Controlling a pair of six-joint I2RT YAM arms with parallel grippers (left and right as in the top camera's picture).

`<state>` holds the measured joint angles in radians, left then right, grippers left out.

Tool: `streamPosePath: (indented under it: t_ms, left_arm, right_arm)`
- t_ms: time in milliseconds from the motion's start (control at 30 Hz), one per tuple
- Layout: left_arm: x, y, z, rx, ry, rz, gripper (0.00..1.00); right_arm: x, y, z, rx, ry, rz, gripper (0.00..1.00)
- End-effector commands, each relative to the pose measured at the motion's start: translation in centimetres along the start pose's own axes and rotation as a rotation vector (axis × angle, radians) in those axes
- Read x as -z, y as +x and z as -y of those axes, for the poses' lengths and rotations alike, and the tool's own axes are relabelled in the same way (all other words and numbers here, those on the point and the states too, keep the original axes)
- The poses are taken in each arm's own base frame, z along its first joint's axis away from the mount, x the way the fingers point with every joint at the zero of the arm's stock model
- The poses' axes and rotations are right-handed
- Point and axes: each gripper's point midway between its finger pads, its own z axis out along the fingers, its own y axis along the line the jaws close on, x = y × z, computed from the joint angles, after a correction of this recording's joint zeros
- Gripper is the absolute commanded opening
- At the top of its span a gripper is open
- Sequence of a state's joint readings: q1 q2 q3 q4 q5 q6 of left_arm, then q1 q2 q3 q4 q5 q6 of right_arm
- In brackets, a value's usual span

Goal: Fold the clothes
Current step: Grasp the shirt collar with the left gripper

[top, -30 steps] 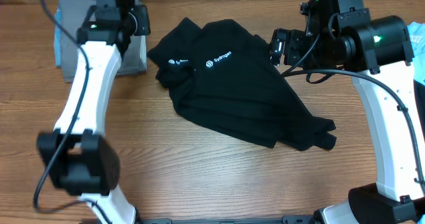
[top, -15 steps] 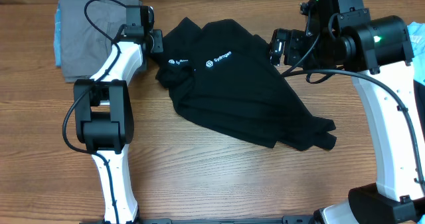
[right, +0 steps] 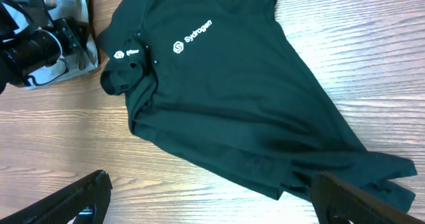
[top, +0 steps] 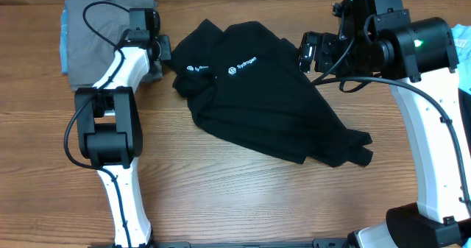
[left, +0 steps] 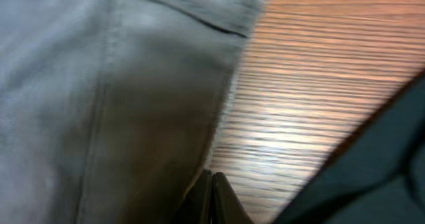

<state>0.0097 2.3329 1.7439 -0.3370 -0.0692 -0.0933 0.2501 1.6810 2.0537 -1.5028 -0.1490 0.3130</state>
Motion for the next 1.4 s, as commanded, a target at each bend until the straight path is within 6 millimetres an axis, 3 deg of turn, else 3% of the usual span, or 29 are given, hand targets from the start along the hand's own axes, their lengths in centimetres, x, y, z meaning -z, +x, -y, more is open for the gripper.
streamPosePath:
  t_ms: [0,400,600,767,933,1067,1100,1133,1167,1267,1367]
  left_arm:
    - [-0.8,0.6,-3.5,0.0,-0.101,-0.021,0.04]
    - [-1.1,1.2,-9.9,0.101,-0.179,-0.038,0.04]
    - [-0.9,0.7,-13.7,0.251,-0.216,0.005,0.04]
    - [-0.8,0.6,-14.5,0.261,-0.221,0.011,0.04]
    - [-0.5,-0.4,-12.6,0.197,-0.203,0.024,0.11]
    - [1.9,-2.8,-9.7,0.118,-0.171,0.061,0.2]
    - [2.5,-2.9,-9.0,0.111,-0.154,0.056,0.27]
    - [3.9,-3.2,-6.7,0.093,-0.083,0.041,0.69]
    - [4.7,-3.2,-5.3,0.081,-0.032,0.029,0.84]
    - [7.3,-1.7,-0.4,0.039,0.13,-0.062,0.87]
    - [8.9,0.7,2.6,0.026,0.233,-0.166,0.83]
  right_arm:
    - [0.1,-0.4,0.2,0.005,0.008,0.014,1.0]
    - [0.1,-0.4,0.2,0.005,0.008,0.014,1.0]
    - [0.1,-0.4,0.2,0.005,0.007,0.014,1.0]
    - [0.1,-0.4,0.2,0.005,0.008,0.014,1.0]
    - [0.1,-0.4,0.2,0.005,0.008,0.014,1.0]
    - [0.1,-0.4,0.2,0.005,0.007,0.014,1.0]
    - [0.1,-0.4,0.2,0.005,0.008,0.014,1.0]
    - [0.1,-0.4,0.2,0.005,0.008,0.014,1.0]
    - [0.1,-0.4,0.2,0.005,0.008,0.014,1.0]
    - [0.1,-0.4,0.2,0.005,0.008,0.014,1.0]
    - [0.1,-0.4,0.2,0.005,0.008,0.014,1.0]
